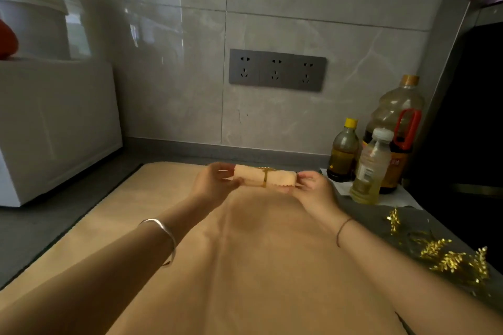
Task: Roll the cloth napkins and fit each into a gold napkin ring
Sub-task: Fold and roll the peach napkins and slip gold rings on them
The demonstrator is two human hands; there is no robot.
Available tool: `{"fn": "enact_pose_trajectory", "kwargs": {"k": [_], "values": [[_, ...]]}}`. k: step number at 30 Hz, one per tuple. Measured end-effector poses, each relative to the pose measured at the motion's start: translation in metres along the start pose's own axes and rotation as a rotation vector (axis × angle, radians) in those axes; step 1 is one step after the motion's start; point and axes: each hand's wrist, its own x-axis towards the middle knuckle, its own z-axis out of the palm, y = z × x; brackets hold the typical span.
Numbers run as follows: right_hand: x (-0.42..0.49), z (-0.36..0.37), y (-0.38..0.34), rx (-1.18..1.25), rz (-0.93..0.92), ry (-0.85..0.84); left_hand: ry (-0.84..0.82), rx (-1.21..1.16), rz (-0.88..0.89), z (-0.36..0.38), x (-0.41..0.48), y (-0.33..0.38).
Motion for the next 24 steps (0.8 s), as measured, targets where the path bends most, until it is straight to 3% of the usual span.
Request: {"fn": "enact_pose_trajectory", "kwargs": {"k": [4,12,18,24], "values": [[0.05,0.027,-0.006,0.076,-0.071,0.045,-0.008,-0.051,0.07,0.006,0.049,-0.012],[0.135,0.056,0.026,-0.031,-0.043,-0.106,-0.096,0.04,0.054,0.031,0.138,-0.058],[0.155,0.063,0.057,-0.299,-0.023,-0.13,-0.124,0.446,0.027,0.048,0.165,-0.088],[0.15,0.065,0.058,-0.441,-0.045,-0.098,-0.068,0.568,0.087,0.048,0.163,-0.089]]}}
